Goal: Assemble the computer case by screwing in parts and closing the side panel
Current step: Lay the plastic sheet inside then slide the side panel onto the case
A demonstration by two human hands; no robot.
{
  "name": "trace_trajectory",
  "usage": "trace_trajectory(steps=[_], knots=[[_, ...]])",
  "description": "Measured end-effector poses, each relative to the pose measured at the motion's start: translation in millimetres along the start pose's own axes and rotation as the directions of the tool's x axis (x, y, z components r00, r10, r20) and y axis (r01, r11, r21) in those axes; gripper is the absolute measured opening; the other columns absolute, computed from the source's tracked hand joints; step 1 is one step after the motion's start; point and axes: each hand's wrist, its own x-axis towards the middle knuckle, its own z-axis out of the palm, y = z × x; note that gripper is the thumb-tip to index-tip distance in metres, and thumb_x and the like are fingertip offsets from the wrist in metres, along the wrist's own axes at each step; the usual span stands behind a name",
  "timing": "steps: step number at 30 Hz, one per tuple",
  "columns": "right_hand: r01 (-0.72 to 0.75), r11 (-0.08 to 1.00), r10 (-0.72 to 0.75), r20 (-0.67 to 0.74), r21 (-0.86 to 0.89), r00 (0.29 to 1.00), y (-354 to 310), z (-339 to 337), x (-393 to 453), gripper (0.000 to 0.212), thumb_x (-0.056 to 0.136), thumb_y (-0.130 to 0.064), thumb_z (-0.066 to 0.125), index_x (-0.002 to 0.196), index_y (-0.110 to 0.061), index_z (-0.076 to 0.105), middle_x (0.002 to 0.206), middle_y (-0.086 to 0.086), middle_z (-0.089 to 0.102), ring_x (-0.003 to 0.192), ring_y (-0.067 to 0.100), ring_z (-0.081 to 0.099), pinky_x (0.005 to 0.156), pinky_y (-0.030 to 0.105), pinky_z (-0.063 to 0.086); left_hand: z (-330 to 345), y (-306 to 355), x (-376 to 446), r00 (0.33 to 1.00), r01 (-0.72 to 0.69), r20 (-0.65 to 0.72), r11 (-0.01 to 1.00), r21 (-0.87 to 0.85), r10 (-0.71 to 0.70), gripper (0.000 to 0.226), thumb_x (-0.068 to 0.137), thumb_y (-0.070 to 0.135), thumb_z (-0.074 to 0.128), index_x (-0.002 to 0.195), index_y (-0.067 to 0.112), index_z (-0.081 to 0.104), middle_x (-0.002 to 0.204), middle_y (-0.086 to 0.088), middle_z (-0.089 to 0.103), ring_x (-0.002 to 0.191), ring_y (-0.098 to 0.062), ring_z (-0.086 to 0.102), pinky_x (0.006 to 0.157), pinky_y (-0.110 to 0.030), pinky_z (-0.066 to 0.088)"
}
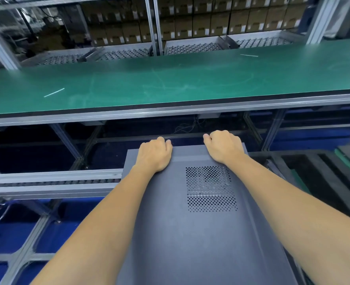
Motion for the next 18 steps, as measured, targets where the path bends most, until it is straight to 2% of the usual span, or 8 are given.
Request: trace_trajectory(steps=[4, 8, 12, 14, 18], knots=[[0.004, 1.000, -0.004, 0.025, 0.016, 1.000, 4, 6, -1, 0.048, 0.104, -0.036, 0.029, 0.062, -0.018, 0.044, 0.068, 0.001, 0.054, 0.067, 0.026, 0.053, 0.067, 0.035, 0.037, 8, 0, 2, 1.000, -0.015, 0.014, 1.000, -0.006, 0.015, 0.039, 0.101, 0.035, 0.022, 0.083, 0.010, 0.046, 0.077, -0.004, 0.051, 0.072, -0.029, 0.048, 0.071, -0.035, 0.031], [-0.019, 0.999, 0.018, 0.038, 0.039, 0.999, 8, 12, 0, 0.050, 0.104, -0.036, 0.030, 0.061, -0.017, 0.046, 0.063, 0.000, 0.050, 0.066, 0.025, 0.052, 0.065, 0.034, 0.037, 16, 2, 6, 0.999, -0.017, 0.032, 1.000, -0.001, 0.017, 0.038, 0.100, 0.034, 0.022, 0.083, 0.009, 0.046, 0.076, -0.005, 0.053, 0.071, -0.028, 0.047, 0.074, -0.036, 0.030], [-0.015, 0.999, 0.013, 0.044, 0.046, 0.999, 6, 20, -4, 0.049, 0.104, -0.034, 0.032, 0.060, -0.016, 0.043, 0.071, 0.003, 0.053, 0.071, 0.027, 0.054, 0.066, 0.033, 0.037, 26, -2, 0, 1.000, -0.019, -0.011, 0.999, 0.048, 0.019, 0.037, 0.100, 0.032, 0.025, 0.078, 0.010, 0.045, 0.082, -0.011, 0.061, 0.073, -0.027, 0.044, 0.075, -0.038, 0.032], [-0.002, 0.999, 0.000, 0.030, 0.041, 1.000, 6, 23, -6, 0.048, 0.105, -0.031, 0.032, 0.064, -0.011, 0.047, 0.077, 0.004, 0.053, 0.076, 0.027, 0.053, 0.069, 0.034, 0.038, 28, -4, -1, 0.998, -0.033, -0.044, 0.996, 0.087, 0.037, 0.035, 0.099, 0.031, 0.028, 0.075, 0.011, 0.044, 0.085, -0.010, 0.061, 0.076, -0.024, 0.040, 0.075, -0.038, 0.032], [0.058, 0.994, -0.062, -0.034, -0.097, 0.998, 2, 26, -9, 0.040, 0.105, -0.028, 0.032, 0.077, -0.010, 0.055, 0.091, 0.009, 0.062, 0.081, 0.024, 0.045, 0.071, 0.036, 0.034, 27, -6, -4, 0.989, -0.065, -0.120, 0.981, 0.181, 0.088, 0.029, 0.097, 0.031, 0.031, 0.076, 0.015, 0.043, 0.088, -0.006, 0.056, 0.083, -0.023, 0.043, 0.075, -0.036, 0.032]])
